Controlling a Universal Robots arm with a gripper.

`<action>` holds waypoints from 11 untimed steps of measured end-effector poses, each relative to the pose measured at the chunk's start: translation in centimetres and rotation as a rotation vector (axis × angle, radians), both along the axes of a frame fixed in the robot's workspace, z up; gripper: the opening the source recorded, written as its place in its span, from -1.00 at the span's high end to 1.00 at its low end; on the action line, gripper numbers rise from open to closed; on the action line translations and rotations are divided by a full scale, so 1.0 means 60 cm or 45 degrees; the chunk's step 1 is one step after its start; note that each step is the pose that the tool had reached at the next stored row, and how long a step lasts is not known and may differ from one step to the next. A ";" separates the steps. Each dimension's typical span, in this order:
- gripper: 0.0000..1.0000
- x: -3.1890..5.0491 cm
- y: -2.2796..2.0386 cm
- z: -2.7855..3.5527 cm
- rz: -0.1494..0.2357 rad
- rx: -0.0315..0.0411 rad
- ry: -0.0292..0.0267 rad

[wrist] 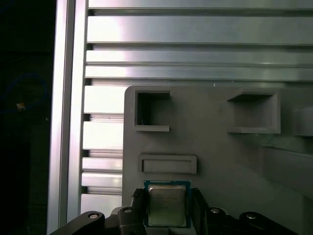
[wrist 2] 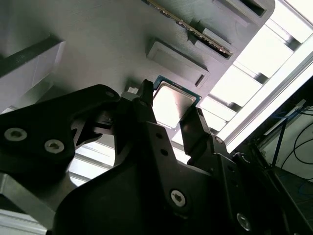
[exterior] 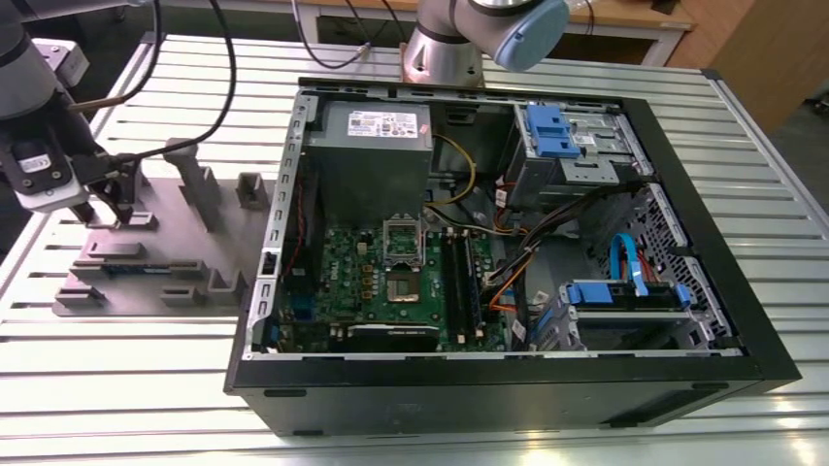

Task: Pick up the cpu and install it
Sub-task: 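Pick up the cpu and move it towards the insertion slot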

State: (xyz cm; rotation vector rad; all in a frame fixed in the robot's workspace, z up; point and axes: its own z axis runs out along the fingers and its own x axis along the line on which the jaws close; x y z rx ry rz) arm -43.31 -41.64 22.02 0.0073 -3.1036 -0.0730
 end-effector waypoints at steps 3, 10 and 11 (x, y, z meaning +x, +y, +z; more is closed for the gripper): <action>0.06 0.000 0.0000 0.003 0.000 0.0000 -0.0001; 0.06 0.000 0.0000 0.011 0.000 0.0000 0.0000; 0.06 0.000 0.0000 0.012 0.000 0.0000 0.0000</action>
